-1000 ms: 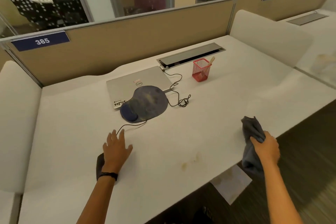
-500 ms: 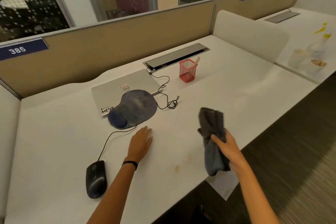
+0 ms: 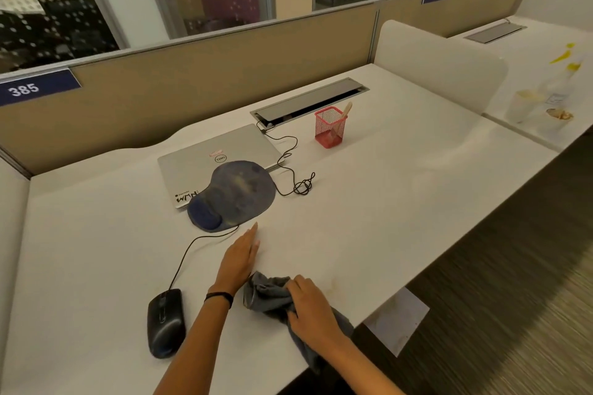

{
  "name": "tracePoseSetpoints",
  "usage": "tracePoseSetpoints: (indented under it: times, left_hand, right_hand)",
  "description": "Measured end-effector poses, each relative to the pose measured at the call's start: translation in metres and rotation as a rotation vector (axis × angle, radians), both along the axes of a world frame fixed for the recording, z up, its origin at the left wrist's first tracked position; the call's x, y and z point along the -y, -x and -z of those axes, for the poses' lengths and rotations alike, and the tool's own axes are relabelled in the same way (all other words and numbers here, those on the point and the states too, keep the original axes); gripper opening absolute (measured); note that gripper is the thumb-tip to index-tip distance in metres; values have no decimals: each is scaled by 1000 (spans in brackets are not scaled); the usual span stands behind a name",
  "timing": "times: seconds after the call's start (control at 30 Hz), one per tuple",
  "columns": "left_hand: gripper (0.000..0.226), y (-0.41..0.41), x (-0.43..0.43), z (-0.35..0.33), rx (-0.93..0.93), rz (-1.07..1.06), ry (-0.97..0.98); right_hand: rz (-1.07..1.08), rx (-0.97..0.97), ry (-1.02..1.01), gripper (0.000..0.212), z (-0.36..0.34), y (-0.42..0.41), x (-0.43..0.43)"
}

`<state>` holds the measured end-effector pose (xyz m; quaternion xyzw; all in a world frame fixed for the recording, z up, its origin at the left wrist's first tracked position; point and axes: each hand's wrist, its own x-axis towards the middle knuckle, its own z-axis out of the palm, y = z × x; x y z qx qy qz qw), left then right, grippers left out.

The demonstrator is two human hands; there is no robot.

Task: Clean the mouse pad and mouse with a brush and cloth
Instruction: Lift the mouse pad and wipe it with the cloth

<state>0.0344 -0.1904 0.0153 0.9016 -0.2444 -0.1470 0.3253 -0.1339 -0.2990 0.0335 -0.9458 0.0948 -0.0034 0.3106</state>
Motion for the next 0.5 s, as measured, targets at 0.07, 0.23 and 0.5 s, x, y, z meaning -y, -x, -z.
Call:
tracePoseSetpoints:
  times: [0.07, 0.23, 0.5]
  left_hand:
    - [49, -1, 0, 1, 5, -4, 6]
    - [51, -2, -1, 4, -21, 10, -13]
    - [56, -5, -4, 3, -21, 90, -102]
  right_hand:
    - [27, 30, 55, 26, 0, -1, 1]
    - [123, 101, 129, 27, 5, -8, 15]
    - [448, 86, 199, 28, 9, -13, 124]
